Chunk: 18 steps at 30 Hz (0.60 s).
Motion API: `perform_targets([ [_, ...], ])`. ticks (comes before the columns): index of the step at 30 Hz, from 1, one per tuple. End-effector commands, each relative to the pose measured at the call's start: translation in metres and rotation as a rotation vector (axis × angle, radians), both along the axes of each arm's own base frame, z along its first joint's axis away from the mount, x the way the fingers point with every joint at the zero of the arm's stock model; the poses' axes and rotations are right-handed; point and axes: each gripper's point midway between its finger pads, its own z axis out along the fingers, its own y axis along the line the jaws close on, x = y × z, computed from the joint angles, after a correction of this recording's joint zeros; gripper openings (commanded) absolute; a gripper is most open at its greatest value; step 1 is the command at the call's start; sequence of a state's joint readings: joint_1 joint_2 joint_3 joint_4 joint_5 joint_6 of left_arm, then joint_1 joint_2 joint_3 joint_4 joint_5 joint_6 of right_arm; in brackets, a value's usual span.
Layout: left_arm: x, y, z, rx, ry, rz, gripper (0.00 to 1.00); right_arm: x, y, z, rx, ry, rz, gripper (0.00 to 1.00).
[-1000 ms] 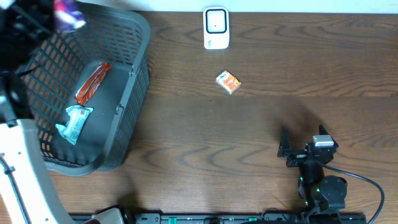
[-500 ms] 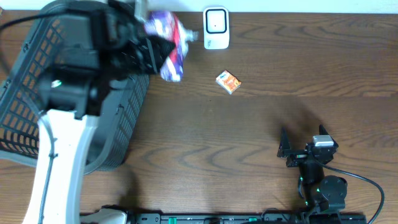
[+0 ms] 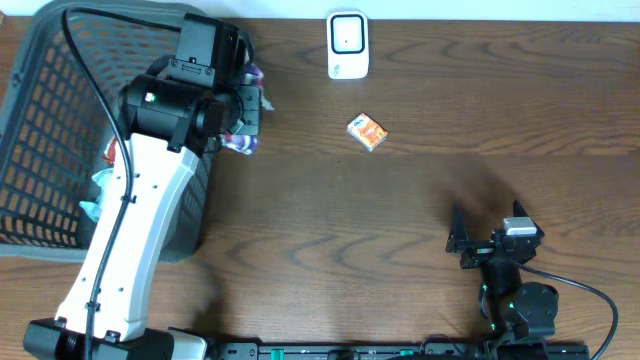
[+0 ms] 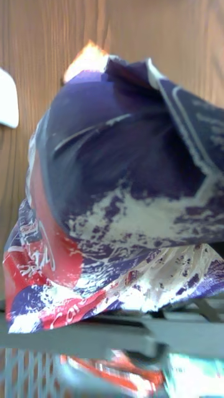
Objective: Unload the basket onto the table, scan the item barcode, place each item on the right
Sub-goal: 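Carry the purple package out and place it beside the orange pack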
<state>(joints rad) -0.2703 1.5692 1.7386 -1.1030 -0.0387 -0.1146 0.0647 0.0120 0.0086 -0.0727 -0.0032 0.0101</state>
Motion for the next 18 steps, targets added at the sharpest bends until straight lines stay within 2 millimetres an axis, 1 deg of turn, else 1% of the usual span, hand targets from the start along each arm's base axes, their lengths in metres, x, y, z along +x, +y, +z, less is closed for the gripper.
perform_targets([
  [1, 0.003, 0.041, 0.001, 0.183, -0.019, 0.112, 0.07, 0.0, -0.003, -0.001, -0.012, -0.002, -0.014, 0.99],
  [5, -0.002, 0.045, -0.001, 0.207, 0.002, 0.12, 0.07, 0.0, -0.003, -0.001, -0.012, -0.002, -0.014, 0.99],
  [9, -0.019, 0.045, -0.01, 0.214, 0.077, 0.106, 0.07, 0.0, -0.003, -0.001, -0.012, -0.002, -0.014, 0.99],
  [14, -0.039, 0.04, -0.02, 0.168, 0.172, 0.108, 0.07, 0.0, -0.003, -0.001, -0.012, -0.002, -0.014, 0.99],
  [16, -0.041, 0.042, -0.021, 0.179, 0.183, 0.111, 0.07, 0.0, -0.003, -0.001, -0.012, -0.002, -0.014, 0.99],
  [18, -0.038, 0.05, -0.018, 0.212, 0.165, 0.135, 0.07, 0.0, -0.003, -0.001, -0.012, -0.002, -0.014, 0.99],
])
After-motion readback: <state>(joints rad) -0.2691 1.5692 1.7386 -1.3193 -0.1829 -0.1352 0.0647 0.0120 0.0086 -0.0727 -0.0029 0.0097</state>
